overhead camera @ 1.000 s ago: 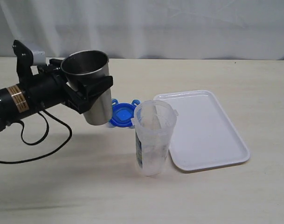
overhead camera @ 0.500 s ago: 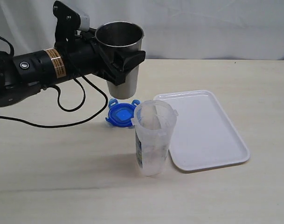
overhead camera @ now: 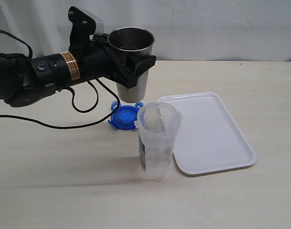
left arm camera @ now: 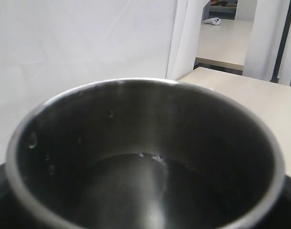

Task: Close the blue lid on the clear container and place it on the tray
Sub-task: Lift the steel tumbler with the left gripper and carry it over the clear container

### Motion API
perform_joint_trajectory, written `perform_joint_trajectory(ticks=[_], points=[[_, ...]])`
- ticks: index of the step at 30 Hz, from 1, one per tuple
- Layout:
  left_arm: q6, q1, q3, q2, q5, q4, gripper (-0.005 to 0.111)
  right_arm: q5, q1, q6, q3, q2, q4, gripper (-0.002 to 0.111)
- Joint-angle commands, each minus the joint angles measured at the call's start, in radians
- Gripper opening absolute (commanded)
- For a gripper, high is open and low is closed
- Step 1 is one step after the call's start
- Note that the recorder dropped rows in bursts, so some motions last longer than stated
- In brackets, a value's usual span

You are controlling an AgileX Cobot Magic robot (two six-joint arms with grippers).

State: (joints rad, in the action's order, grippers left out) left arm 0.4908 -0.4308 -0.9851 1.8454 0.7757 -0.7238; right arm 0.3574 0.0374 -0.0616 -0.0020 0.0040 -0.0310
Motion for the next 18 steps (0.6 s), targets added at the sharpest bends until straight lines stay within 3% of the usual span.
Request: perform_joint_trajectory(ticks=[1, 18], points=[[-0.019, -0.024, -0.042, -0.003, 0.069, 0.026, 0.000, -0.002, -0.004, -0.003, 0.002, -0.004, -0.003, 0.005], [-0.048, -0.024, -0.042, -0.003, 0.073, -0.215, 0.000, -0.002, -0.004, -0.003, 0.002, -0.004, -0.003, 0.005]])
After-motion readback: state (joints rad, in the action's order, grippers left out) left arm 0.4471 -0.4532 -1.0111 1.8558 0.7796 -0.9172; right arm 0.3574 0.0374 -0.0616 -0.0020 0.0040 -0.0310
